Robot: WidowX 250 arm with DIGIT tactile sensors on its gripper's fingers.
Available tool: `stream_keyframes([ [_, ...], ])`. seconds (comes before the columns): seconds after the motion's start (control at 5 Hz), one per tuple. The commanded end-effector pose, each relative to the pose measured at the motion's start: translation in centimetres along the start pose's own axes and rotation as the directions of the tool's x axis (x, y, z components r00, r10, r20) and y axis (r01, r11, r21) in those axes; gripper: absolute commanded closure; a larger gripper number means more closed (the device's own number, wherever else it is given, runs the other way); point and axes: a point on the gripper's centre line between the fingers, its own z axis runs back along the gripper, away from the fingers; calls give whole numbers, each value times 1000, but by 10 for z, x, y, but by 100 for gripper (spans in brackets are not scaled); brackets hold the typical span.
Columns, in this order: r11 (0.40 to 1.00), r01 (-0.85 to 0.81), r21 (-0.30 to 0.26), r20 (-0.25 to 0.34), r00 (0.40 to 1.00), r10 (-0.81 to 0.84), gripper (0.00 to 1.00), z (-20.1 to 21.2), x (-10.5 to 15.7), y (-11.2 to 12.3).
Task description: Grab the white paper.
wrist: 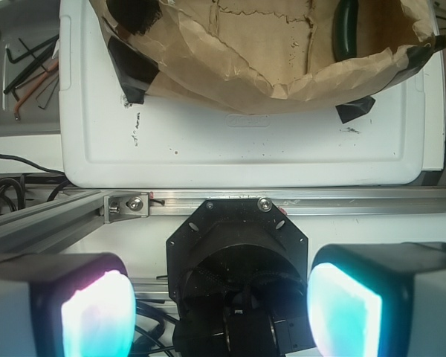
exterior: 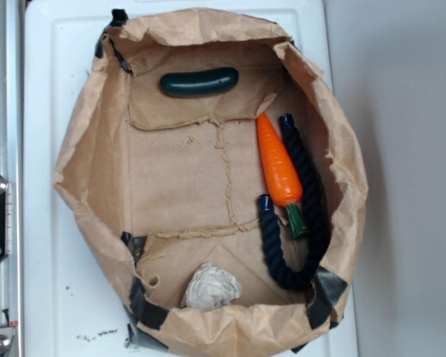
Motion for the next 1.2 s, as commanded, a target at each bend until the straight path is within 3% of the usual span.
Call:
stream_keyframes([
  [0.0, 1000, 0, 0, 0, 1000, 0, 0, 0, 0, 0],
  [0.6, 995, -96, -17, 66, 993, 97, 0, -8, 76, -5],
  [0.8, 972, -225, -72, 102, 967, 232, 0, -13, 101, 9],
  [1.0, 933, -349, -86, 84, 931, 356, 0, -46, 125, 23],
])
